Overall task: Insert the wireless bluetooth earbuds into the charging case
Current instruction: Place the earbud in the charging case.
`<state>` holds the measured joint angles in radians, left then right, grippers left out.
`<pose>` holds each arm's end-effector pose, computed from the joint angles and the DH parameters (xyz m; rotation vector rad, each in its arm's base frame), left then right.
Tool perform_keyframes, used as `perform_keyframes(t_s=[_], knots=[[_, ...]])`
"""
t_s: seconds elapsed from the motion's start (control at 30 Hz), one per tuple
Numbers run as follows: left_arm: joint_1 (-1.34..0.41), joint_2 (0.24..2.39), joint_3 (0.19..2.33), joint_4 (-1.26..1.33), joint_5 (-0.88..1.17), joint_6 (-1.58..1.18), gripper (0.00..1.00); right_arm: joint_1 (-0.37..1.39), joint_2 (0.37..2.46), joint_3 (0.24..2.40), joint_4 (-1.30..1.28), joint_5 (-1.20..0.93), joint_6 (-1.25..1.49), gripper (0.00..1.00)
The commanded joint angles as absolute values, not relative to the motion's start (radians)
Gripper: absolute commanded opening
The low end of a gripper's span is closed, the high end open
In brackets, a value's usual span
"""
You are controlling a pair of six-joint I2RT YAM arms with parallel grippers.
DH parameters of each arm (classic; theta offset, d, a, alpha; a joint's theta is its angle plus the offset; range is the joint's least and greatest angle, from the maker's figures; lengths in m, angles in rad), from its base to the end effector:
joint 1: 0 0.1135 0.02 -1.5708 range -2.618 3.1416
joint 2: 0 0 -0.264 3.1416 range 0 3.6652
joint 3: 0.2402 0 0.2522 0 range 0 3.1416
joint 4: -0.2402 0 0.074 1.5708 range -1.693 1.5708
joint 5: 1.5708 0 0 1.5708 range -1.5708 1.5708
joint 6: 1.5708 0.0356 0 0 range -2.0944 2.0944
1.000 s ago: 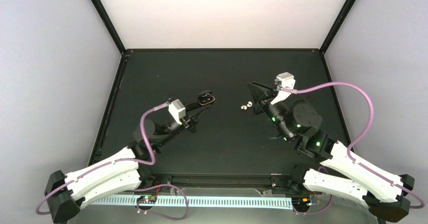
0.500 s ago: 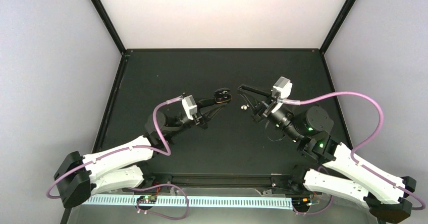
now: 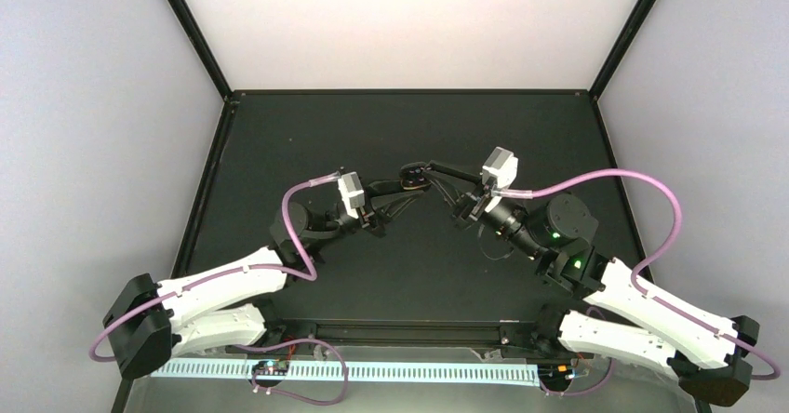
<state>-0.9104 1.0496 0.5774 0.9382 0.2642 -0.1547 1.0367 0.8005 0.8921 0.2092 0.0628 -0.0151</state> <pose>0.1342 -0.1880 0.3332 0.6617 0.9879 -1.0905 0.0932 0.1531 0.4176 -0.6116 1.1655 0.8365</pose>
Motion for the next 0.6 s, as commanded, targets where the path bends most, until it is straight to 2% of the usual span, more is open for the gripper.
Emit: perform_keyframes(t_s=[0.0,0.57], knots=[[-0.914,1.062,0.621,0.993,0.282,-0.218,0.02,1.043,0.798,0.874,0.261,0.089,-0.029,0.01],[-0.914,1.052,0.627,0.979,0.275,-0.259,0.02,1.043,0.810,0.857,0.249,0.125,-0.014,0.01]])
